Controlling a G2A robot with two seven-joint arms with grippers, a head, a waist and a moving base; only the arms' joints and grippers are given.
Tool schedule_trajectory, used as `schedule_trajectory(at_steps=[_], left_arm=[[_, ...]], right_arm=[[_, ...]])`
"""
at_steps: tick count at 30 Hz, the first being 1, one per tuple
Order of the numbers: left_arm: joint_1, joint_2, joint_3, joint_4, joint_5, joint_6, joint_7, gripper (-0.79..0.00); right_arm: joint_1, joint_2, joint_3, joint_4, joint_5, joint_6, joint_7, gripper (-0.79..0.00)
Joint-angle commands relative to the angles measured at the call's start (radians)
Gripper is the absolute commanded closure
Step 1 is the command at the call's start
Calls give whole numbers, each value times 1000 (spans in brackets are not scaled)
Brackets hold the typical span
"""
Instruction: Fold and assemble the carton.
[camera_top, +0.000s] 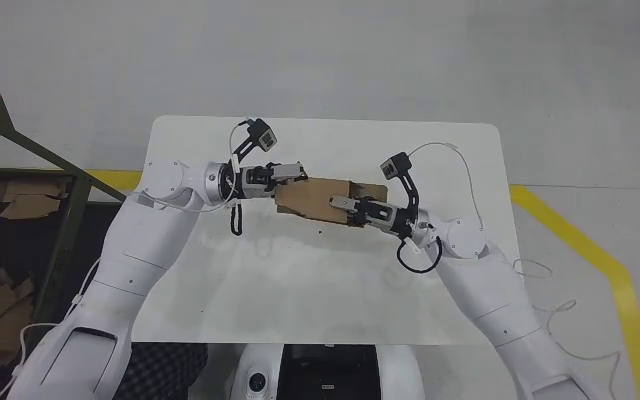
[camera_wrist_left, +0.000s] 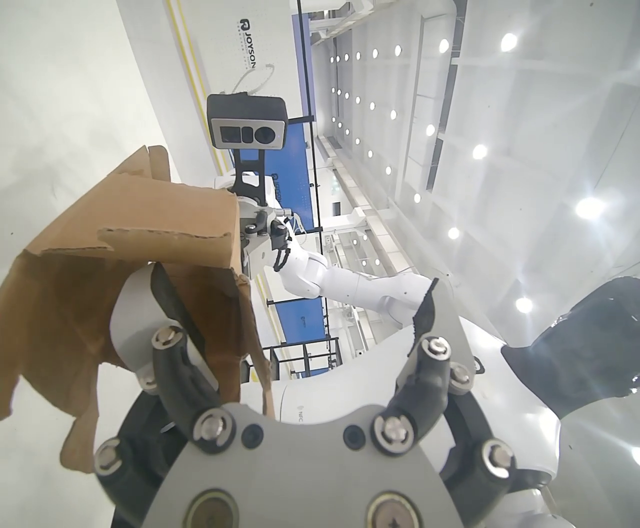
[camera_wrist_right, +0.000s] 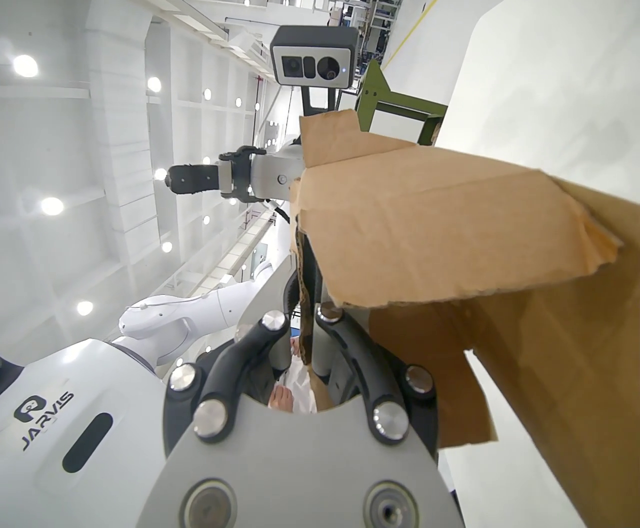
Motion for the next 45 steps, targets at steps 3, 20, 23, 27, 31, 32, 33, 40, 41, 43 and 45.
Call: schedule_trajectory(at_steps=[3, 20, 23, 27, 31, 32, 33, 40, 41, 43, 45], left_arm=[[-5, -1, 5, 5, 1, 12, -10, -785], [-21, -5, 16, 27, -7, 37, -50, -785], [-15, -5, 7, 30, -19, 33, -43, -785], [-5, -2, -10, 29, -42, 35, -48, -785], [10, 1, -26, 10, -54, 41, -60, -785], [15, 2, -30, 3, -58, 44, -63, -785], [21, 3, -33, -5, -63, 48, -68, -785], [51, 8, -40, -43, -72, 80, -88, -785], [53, 8, -38, -46, -71, 82, -87, -785], [55, 6, -33, -52, -72, 85, -86, -785], [55, 5, -25, -56, -68, 87, -85, -785]], right_arm=[[2, 0, -3, 1, -2, -2, 18, 0], [0, 3, 7, 0, 7, -15, 68, 0], [0, 4, 11, 3, 1, -13, 58, 0], [-1, 6, 23, 7, -1, -14, 50, 0], [-4, 8, 34, 10, -6, -16, 31, 0], [-5, 8, 36, 12, -7, -16, 26, 0], [-5, 8, 38, 13, -8, -15, 21, 0], [-8, 7, 44, 13, -11, -21, -6, 0], [-9, 7, 44, 13, -12, -22, -10, 0], [-10, 6, 44, 11, -13, -23, -18, 0], [-10, 6, 45, 9, -17, -26, -25, 0]])
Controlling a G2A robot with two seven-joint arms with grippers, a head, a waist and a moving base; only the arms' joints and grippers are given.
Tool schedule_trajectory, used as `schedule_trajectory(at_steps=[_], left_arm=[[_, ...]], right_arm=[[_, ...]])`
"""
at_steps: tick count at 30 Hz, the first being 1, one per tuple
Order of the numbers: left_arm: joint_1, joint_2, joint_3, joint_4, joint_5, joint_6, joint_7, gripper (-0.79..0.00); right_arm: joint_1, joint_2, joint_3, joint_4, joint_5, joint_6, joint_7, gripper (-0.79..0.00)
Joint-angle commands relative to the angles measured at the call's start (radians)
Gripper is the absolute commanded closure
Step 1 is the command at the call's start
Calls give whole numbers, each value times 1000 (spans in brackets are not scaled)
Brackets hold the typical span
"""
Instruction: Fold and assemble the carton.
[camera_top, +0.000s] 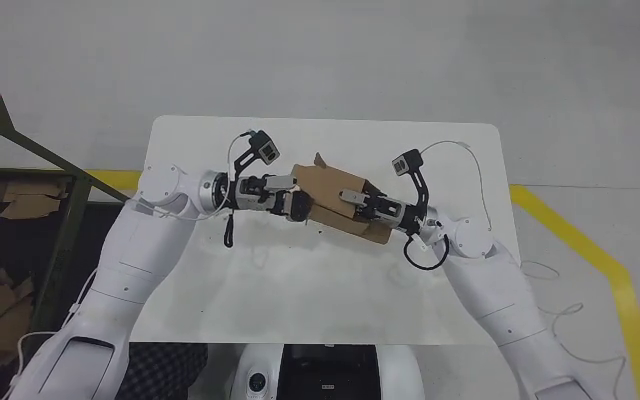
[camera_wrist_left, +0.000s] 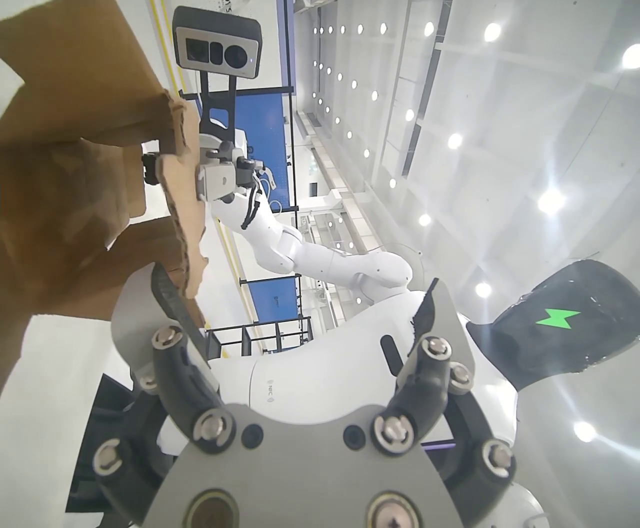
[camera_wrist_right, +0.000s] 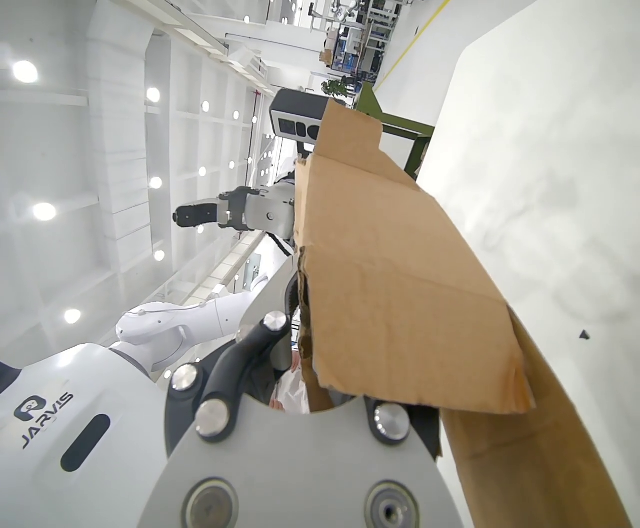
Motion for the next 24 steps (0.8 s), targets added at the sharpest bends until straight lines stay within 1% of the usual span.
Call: schedule_trajectory(at_steps=[1, 9, 16, 24], left_arm=[[-1, -1, 7, -4, 3, 2, 0, -785], [-3, -3, 12, -8, 18, -8, 11, -785], [3, 3, -28, 20, 17, -20, 32, -785], [26, 15, -101, 44, -14, -31, 60, -785]], right_arm=[[-1, 0, 0, -2, -6, -2, -7, 0], [-6, -2, -1, -12, -13, -4, -25, 0], [-17, 2, 18, -16, 31, -12, 10, 0], [-31, 6, 40, -24, 69, -31, 42, 0]])
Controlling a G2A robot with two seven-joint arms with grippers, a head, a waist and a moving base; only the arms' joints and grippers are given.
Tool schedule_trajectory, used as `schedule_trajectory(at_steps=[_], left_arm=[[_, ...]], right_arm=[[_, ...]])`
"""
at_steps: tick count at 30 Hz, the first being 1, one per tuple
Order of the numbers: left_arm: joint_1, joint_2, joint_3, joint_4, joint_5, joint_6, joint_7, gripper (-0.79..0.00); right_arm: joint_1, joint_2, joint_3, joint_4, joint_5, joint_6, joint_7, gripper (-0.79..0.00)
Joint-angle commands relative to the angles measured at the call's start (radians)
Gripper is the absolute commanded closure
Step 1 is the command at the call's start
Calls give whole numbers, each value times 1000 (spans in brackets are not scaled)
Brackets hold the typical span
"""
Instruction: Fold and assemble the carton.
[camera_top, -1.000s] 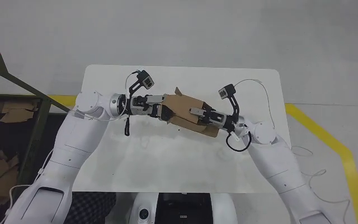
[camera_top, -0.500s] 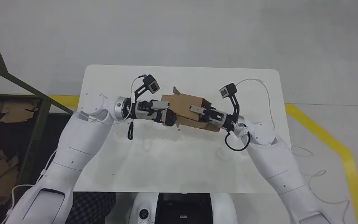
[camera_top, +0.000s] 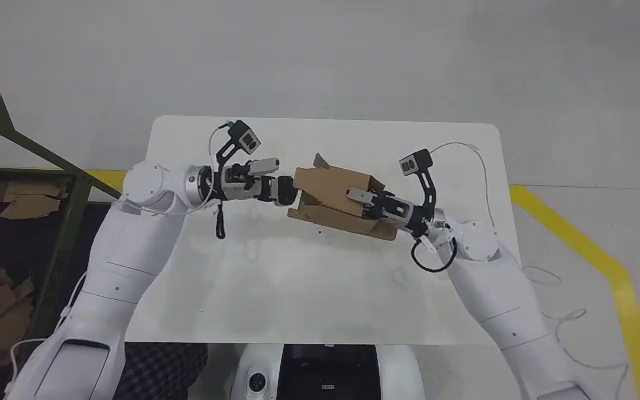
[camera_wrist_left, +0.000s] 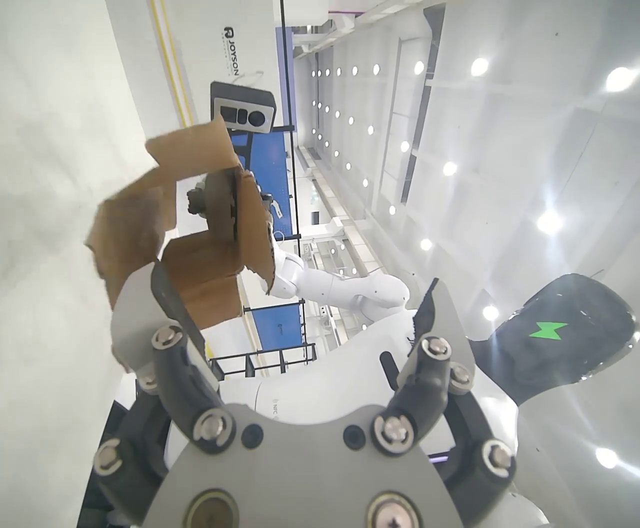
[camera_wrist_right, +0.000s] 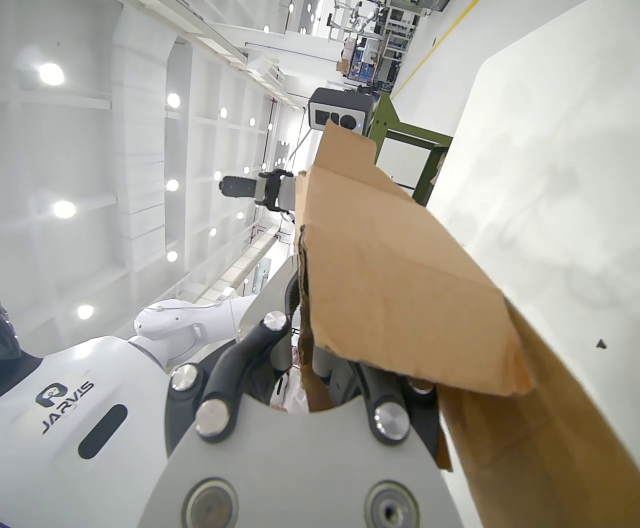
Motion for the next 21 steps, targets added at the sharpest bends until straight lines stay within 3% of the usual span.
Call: schedule_trajectory(at_steps=[1, 9, 21], left_arm=[[9, 3, -16, 3, -1, 2, 4, -785], [29, 5, -8, 10, 33, 17, 21, -785], [-5, -12, 63, -2, 21, 29, 14, -785]], right_arm=[[-4, 1, 5, -4, 11, -6, 8, 0], [-18, 3, 16, -25, 44, -18, 32, 0], [-22, 1, 8, -41, 42, -16, 30, 0]])
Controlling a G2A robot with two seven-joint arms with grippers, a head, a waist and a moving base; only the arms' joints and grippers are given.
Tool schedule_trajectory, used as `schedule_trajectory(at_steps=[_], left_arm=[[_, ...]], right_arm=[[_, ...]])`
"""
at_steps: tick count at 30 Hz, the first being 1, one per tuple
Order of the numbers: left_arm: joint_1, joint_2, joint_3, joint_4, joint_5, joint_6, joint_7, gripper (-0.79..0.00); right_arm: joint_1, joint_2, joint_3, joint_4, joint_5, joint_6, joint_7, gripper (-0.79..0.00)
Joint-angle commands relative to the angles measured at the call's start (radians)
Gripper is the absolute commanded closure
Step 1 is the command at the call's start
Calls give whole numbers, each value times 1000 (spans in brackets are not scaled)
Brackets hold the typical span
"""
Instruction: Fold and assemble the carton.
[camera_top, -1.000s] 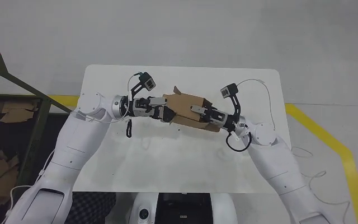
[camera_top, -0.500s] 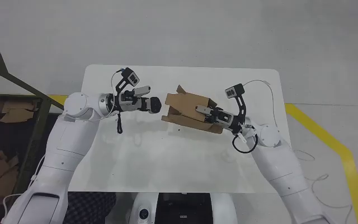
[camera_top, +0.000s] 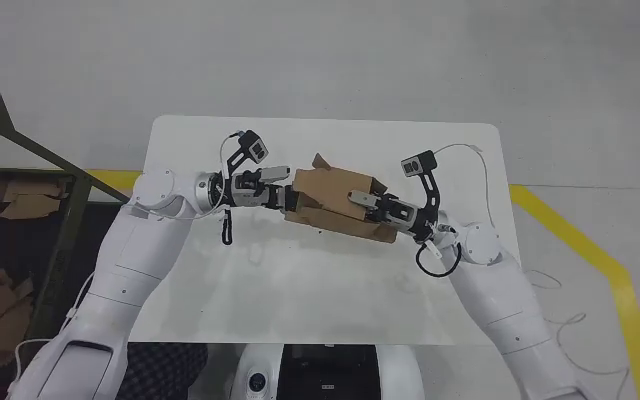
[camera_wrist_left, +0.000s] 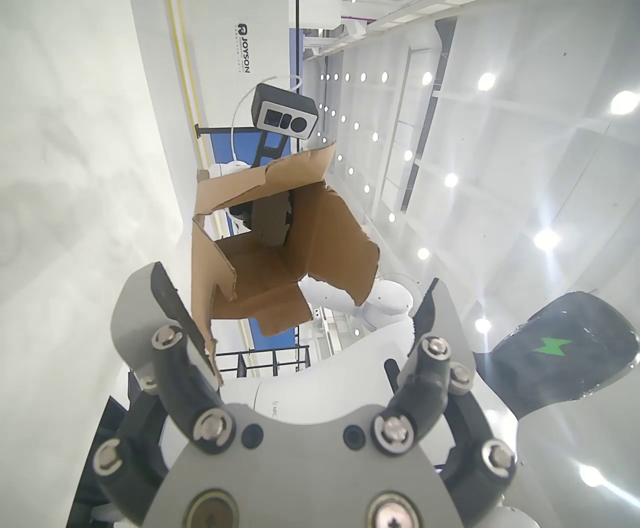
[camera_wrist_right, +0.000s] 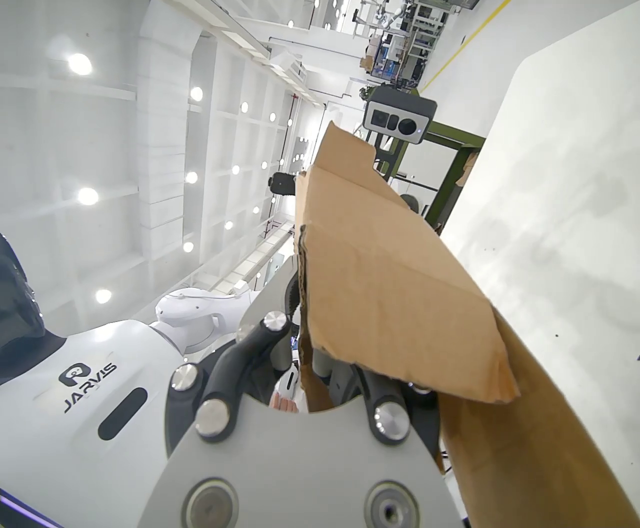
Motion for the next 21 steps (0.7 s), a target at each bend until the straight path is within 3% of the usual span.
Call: schedule_trajectory(at_steps=[1, 21], left_arm=[[-6, -2, 4, 0, -5, -1, 2, -785], [-40, -14, 33, 13, -27, 5, -6, -785]], right_arm=[[1, 0, -1, 0, -1, 0, 1, 0], [12, -5, -26, -3, 12, -2, 41, 0]])
